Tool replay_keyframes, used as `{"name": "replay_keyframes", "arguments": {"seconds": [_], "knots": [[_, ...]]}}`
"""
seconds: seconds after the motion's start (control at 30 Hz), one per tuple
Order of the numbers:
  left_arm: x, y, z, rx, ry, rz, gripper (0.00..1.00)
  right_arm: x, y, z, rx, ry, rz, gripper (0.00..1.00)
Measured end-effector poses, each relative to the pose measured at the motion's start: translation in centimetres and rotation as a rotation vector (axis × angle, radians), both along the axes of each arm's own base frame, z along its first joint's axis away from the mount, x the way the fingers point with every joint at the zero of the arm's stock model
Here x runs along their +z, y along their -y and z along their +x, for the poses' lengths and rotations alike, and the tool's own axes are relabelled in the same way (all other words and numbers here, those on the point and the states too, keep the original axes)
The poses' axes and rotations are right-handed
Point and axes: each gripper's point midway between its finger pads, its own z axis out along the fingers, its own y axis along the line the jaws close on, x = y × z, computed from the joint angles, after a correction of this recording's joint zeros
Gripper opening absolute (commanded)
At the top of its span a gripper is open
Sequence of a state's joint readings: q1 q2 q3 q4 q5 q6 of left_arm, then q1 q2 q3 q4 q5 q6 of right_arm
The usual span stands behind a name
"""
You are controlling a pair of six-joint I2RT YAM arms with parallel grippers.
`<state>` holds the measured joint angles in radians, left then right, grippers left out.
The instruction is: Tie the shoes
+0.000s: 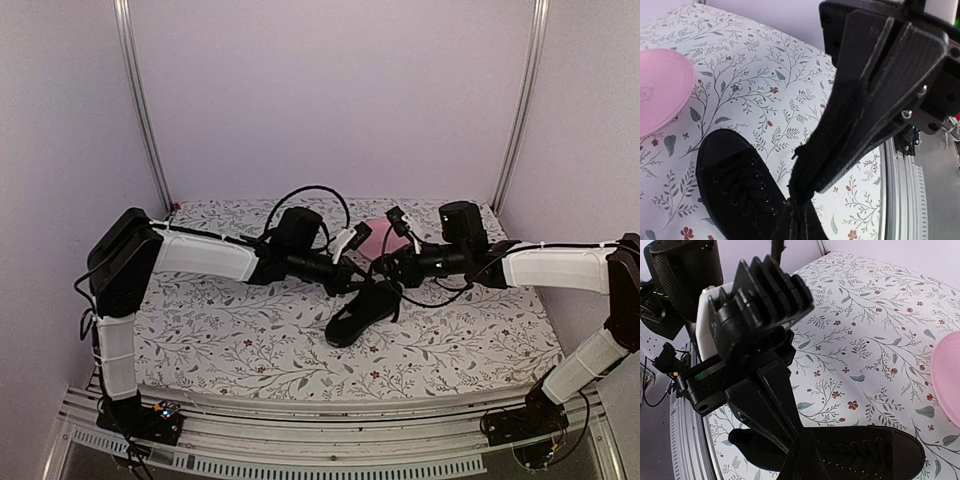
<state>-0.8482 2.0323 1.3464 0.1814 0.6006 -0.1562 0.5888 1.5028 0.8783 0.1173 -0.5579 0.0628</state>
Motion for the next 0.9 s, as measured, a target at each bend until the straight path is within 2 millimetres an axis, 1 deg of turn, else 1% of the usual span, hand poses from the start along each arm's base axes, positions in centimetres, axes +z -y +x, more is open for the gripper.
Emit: {"name": "replay_keyframes", "arguments": {"seconds": [0.03,0.1,0.13,0.2,0.3,0.37,0.47,0.53,0.63,0.73,0.9], "knots": [[0.0,-0.2,0.0,0.011,-0.005,0.001,0.00,0.0,0.0,-0.1,0.003,-0.001,0.001,0.05],[-0.4,-0.5,-0.1,0.028,-0.020,0.001,0.00,-0.1,-0.1,-0.2,0.008,-0.005,0.000,0.16],[-0.5,-0.5,-0.1,0.028,-0.021,0.003,0.00,-0.1,-0.2,-0.2,0.008,-0.005,0.001,0.25],[-1.5,-0.9,-0.4,0.041,-0.051,0.016,0.00,-0.1,-0.1,0.1,-0.008,0.002,0.000,0.38],[-2.5,-1.2,-0.7,0.051,-0.088,0.024,0.00,-0.3,0.5,1.4,-0.093,0.005,-0.015,0.48],[-2.5,-1.2,-0.7,0.056,-0.098,0.014,0.00,-0.9,1.4,2.3,-0.173,-0.009,-0.032,0.51],[-2.6,-1.2,-0.8,0.066,-0.112,0.005,0.00,-2.3,3.2,3.4,-0.286,-0.059,-0.048,0.57],[-2.7,-1.3,-0.7,0.073,-0.119,0.005,0.00,-3.4,4.0,3.4,-0.318,-0.092,-0.050,0.58],[-2.9,-1.6,-0.5,0.089,-0.129,0.006,0.00,-5.1,4.4,2.3,-0.304,-0.141,-0.047,0.58],[-3.2,-1.9,-0.2,0.101,-0.138,0.010,0.00,-6.6,4.0,0.4,-0.247,-0.188,-0.050,0.59],[-3.2,-2.2,0.3,0.115,-0.146,0.010,0.00,-7.3,2.4,-2.4,-0.149,-0.216,-0.014,0.59]]}}
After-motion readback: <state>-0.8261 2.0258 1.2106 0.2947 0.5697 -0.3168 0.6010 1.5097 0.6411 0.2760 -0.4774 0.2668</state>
